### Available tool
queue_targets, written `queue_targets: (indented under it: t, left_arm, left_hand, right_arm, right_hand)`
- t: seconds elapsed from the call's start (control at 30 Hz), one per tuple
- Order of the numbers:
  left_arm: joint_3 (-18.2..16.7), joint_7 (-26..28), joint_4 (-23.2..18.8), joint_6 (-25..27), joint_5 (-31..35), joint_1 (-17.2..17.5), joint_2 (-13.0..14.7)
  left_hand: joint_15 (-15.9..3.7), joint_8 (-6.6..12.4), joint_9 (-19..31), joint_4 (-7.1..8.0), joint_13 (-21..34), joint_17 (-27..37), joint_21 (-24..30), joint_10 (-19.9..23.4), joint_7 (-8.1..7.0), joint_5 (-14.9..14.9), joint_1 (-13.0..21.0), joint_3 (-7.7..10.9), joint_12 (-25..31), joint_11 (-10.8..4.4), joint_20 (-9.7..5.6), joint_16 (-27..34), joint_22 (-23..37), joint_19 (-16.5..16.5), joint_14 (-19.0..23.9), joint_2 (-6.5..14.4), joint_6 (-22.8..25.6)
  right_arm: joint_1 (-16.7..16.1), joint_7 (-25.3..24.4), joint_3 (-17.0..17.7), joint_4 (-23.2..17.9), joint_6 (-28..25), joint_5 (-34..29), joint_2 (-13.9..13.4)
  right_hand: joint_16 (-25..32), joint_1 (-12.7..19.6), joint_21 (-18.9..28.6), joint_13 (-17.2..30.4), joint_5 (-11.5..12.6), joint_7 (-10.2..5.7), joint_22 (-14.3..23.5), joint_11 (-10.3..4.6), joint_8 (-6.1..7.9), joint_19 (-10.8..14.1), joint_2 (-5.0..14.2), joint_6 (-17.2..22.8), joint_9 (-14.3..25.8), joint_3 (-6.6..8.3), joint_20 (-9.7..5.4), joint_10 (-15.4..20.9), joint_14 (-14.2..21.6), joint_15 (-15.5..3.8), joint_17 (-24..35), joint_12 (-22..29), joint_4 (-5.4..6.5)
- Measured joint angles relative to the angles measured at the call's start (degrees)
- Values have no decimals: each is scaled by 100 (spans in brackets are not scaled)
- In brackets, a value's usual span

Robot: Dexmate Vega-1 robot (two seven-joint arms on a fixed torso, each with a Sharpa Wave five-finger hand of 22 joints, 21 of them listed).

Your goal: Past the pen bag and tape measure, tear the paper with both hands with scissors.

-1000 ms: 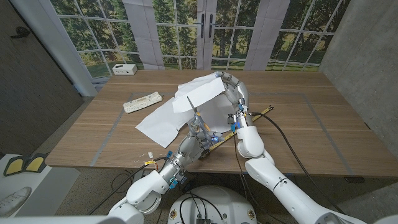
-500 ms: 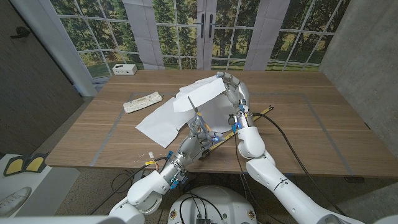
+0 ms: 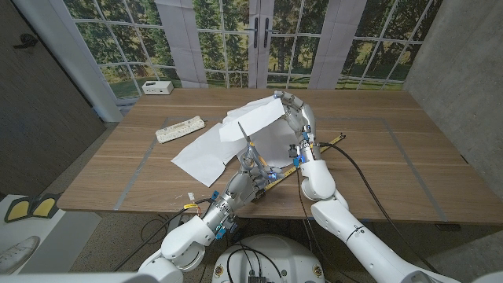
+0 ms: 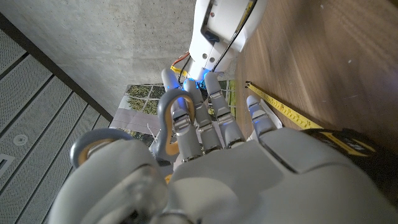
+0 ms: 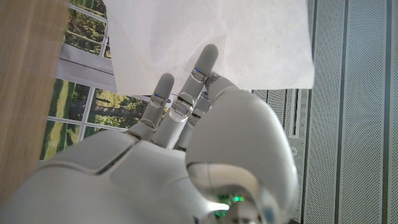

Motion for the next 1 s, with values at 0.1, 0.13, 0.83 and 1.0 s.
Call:
queue_targets:
  t: [0.1, 0.13, 0.83, 1.0]
  left_arm:
    - [1, -4, 0, 3, -18, 0, 0]
    - [1, -4, 0, 3, -20, 0, 0]
    - [0, -28, 0, 7, -42, -25, -21]
    - [-2, -32, 0, -9, -37, -28, -33]
  left_hand:
    - [0, 11, 0, 5, 0, 0, 0, 2, 8, -7, 22, 53, 20, 2, 0, 0, 0, 0, 0, 117, 8]
    - [0, 14, 0, 15, 0, 0, 0, 20, 21, -23, 22, 63, 21, 20, 0, 0, 0, 0, 0, 192, 21]
    - [10, 40, 1, -37, -17, -11, 0, 72, 72, -117, 324, 353, 82, 72, 0, 62, 0, 0, 52, 866, 71]
    - [10, 40, 21, -99, -17, -11, 0, 73, 71, -151, 656, 770, 103, 72, 0, 62, 0, 0, 52, 1199, 71]
  right_arm:
    - [-1, -4, 2, -3, 0, -14, 0]
    - [-1, -6, 3, -3, 0, -20, 0]
    - [-4, -30, 34, -58, -46, -40, -25]
    - [-3, -31, 35, -58, -60, -29, -26]
  right_hand:
    - [0, 0, 0, -1, 0, 0, 0, 0, 0, 0, 0, 0, 0, 0, 0, 0, 0, 0, 0, 0, 0]
    - [0, 0, 0, -1, 0, 0, 0, 0, 0, 0, 0, 0, 0, 0, 0, 0, 0, 0, 0, 0, 0]
    - [-23, 0, 23, -8, 0, 0, 1, 0, 0, 0, 0, 0, 1, 16, 0, -1, -1, 0, 28, -1, -17]
    - [-23, 0, 22, -4, 0, 0, 1, 0, 0, 0, 0, 0, 1, 32, 0, -1, -1, 0, 27, -2, -32]
